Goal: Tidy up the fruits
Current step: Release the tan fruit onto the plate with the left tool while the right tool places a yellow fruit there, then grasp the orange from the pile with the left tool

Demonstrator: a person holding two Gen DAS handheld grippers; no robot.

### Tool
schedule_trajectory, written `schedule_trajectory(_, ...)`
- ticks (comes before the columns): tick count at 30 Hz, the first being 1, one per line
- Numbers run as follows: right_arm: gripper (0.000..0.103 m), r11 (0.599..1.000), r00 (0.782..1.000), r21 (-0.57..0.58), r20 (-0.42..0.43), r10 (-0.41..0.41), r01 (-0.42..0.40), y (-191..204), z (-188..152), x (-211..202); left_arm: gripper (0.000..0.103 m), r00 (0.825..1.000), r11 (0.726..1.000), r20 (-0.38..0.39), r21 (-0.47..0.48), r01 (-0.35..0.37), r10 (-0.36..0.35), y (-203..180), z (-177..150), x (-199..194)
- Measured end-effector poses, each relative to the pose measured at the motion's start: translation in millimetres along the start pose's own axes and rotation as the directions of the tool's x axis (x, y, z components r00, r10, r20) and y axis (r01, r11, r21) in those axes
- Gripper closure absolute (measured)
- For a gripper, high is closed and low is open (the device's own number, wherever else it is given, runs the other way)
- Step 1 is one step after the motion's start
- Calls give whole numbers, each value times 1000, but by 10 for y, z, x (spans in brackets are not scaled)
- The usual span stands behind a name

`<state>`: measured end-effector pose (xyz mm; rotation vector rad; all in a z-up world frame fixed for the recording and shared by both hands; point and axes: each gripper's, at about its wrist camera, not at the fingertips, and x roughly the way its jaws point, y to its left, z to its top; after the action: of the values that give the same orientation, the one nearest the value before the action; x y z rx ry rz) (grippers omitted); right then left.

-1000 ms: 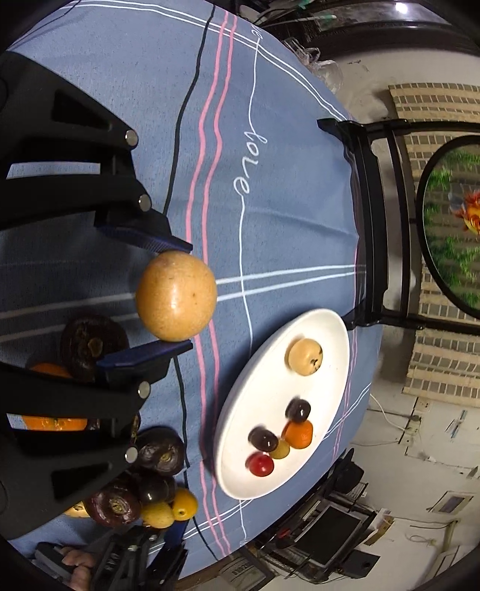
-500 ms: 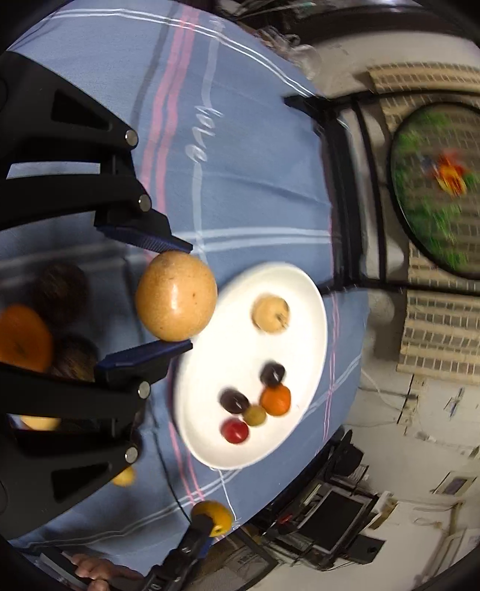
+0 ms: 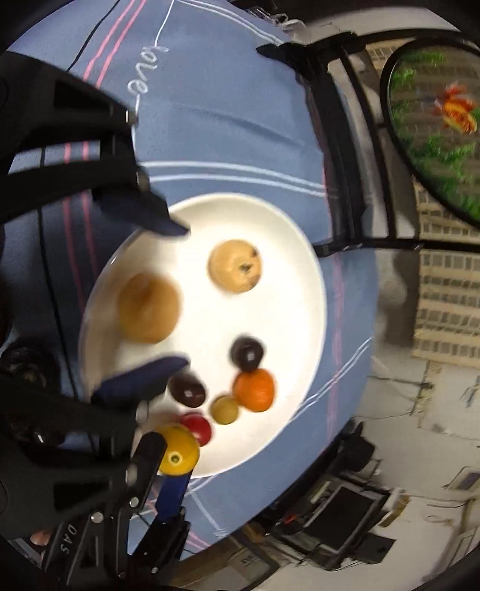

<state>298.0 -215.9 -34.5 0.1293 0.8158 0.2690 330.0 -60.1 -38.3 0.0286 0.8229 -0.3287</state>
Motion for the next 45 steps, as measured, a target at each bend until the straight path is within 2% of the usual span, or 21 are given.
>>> schedule_trajectory(3, 58, 1000, 1000, 11, 15, 6, -6, -39, 21, -32, 29, 1000, 1000, 5, 4, 6, -6, 18, 25, -35)
schedule_trajectory(4, 44, 1000, 1000, 17, 18, 15, -15, -48, 27, -32, 29, 1000, 1000, 6, -2, 9, -9, 26, 33, -42)
schedule_trajectory(5, 37, 1000, 999, 20, 29, 16, -17, -47, 25, -40, 29, 1000, 1000, 5, -4, 8, -8, 30, 35, -47)
schedule_trajectory(8, 37, 1000, 999, -2, 51, -3, 3, -11, 42, -54, 28, 1000, 1000, 10, -4, -4, 4, 47, 29, -79)
schedule_trajectory(14, 37, 999, 990, 30, 138, 16, -20, -95, 70, -351, 22, 999, 1000, 42, 0, -25, 25, 88, -7, -284)
schedule_trajectory(18, 34, 996, 985, 78, 172, 23, -37, -172, -50, -542, 18, 997, 998, 55, 5, -55, 55, 157, -199, -503)
schedule_trajectory(21, 18, 989, 981, 134, 188, 39, -65, -217, -215, -681, 12, 994, 995, 61, -7, -95, 95, 267, -426, -692)
schedule_trajectory(22, 8, 984, 979, 161, 199, 41, -74, -248, -289, -740, 11, 992, 993, 62, -9, -114, 114, 305, -516, -765)
schedule_trajectory(23, 6, 979, 977, 185, 212, 40, -80, -280, -350, -789, 9, 989, 992, 71, -13, -126, 127, 343, -615, -847)
schedule_trajectory(25, 6, 969, 974, 226, 222, 47, -98, -347, -453, -877, 4, 988, 991, 78, -29, -129, 130, 416, -801, -956)
schedule_trajectory(30, 4, 950, 973, 293, 225, 46, -112, -451, -605, -945, 4, 990, 991, 67, -61, -117, 121, 517, -1173, -1133)
schedule_trajectory(34, 4, 940, 979, 323, 196, 48, -111, -500, -665, -921, 4, 994, 995, 59, 6, -97, 96, 353, -1380, -1182)
schedule_trajectory(38, 4, 940, 981, 324, 189, 45, -105, -498, -667, -919, 3, 994, 993, 55, 68, -95, 91, 183, -1435, -1148)
schedule_trajectory(42, 4, 939, 982, 328, 182, 42, -101, -507, -676, -919, 3, 991, 986, 4, 101, -130, 131, 124, -1442, -987)
schedule_trajectory(45, 4, 940, 982, 326, 183, 43, -102, -504, -671, -923, 2, 993, 990, -9, 76, -120, 121, 208, -1436, -976)
